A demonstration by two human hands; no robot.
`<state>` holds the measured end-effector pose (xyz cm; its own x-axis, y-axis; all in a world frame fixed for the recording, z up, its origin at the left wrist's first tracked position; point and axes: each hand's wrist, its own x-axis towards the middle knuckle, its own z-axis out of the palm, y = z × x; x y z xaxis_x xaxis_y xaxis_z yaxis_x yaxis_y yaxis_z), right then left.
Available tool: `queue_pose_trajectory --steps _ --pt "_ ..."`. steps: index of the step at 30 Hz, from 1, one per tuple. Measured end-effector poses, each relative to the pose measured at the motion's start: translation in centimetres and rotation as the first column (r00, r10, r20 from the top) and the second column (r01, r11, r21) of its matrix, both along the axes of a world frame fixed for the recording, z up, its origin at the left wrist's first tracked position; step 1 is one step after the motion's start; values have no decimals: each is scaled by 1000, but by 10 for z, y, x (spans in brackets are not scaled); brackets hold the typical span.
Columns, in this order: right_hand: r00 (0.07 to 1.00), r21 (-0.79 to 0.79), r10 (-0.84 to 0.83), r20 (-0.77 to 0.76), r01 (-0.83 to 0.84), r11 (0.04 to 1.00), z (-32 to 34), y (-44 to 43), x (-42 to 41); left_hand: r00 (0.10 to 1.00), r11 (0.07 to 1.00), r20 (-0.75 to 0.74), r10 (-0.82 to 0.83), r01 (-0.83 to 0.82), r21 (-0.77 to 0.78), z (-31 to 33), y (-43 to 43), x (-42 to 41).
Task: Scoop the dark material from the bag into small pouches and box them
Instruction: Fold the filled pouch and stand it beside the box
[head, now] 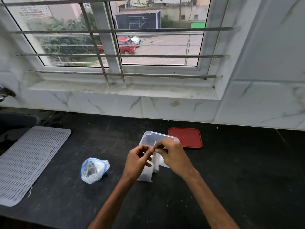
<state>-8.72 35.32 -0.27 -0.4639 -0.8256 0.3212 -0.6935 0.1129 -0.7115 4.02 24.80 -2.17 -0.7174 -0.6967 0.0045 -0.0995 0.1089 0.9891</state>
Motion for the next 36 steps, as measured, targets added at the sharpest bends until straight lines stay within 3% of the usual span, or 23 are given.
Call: queue_pose_trajectory --steps 5,9,12,15,18,21,25,28,32,36 --pt "963 36 -46 267 38 999 -2 8 9 1000 997 5 -16 15 80 -2 9 8" --pt "931 45 -45 362 31 998 -2 9 20 999 995 45 8 -12 98 -3 16 17" --pt "962 92 -113 249 93 991 -9 7 21 966 983 195 173 -156 -100 -9 15 27" --pt "985 166 -152 -85 165 972 -15 3 29 885 887 329 330 -172 -429 -8 15 38" --pt "955 211 -36 -294 102 972 -17 -1 42 860 839 339 382 -169 -517 -7 19 39" --pt "971 378 68 -231 25 925 -15 1 49 896 859 294 334 -161 -485 -11 18 43" --pt "958 622 19 -287 171 764 -8 -2 49 890 820 303 340 -122 -560 -20 19 54" --pt "951 647 47 -307 172 743 -6 -5 58 927 862 274 254 -89 -499 -26 29 55" --pt "994 614 20 -103 48 788 -8 -5 66 970 934 171 172 -105 -343 -27 34 59" --pt "969 695 -18 -244 188 694 -12 -7 62 940 894 296 170 -20 -449 -26 37 64"
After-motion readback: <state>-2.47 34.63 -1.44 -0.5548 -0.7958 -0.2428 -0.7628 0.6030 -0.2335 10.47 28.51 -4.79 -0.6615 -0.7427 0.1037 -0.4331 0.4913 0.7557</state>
